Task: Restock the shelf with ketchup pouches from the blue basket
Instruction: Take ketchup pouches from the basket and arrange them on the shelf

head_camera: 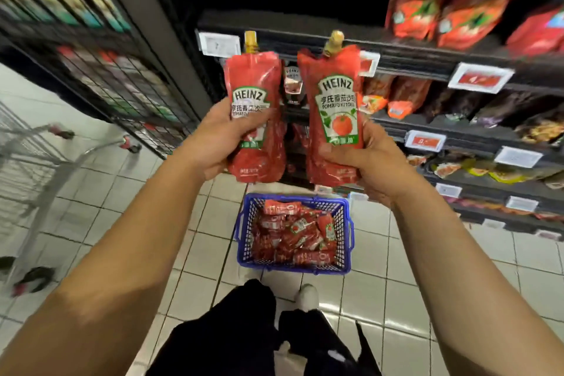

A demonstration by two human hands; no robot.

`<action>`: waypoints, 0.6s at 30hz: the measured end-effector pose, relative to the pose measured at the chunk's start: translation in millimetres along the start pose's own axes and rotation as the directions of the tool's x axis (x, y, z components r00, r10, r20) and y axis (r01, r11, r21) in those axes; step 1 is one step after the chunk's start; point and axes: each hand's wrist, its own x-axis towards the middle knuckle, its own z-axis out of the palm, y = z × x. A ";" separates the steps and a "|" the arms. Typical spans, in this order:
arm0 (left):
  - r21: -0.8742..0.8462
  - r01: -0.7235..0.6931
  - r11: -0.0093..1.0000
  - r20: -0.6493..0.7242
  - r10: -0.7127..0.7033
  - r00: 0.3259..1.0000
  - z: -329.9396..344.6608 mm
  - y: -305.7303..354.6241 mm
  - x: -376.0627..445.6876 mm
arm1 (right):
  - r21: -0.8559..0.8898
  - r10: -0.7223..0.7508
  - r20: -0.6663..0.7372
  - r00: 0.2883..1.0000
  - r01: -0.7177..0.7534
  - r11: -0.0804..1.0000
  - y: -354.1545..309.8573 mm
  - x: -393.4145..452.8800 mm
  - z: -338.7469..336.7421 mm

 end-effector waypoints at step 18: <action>-0.327 -0.126 0.937 -0.027 0.124 0.992 -51.9 173.5 37.5 | -0.074 -0.236 -0.203 0.950 0.225 0.972 -129.2 58.8 79.8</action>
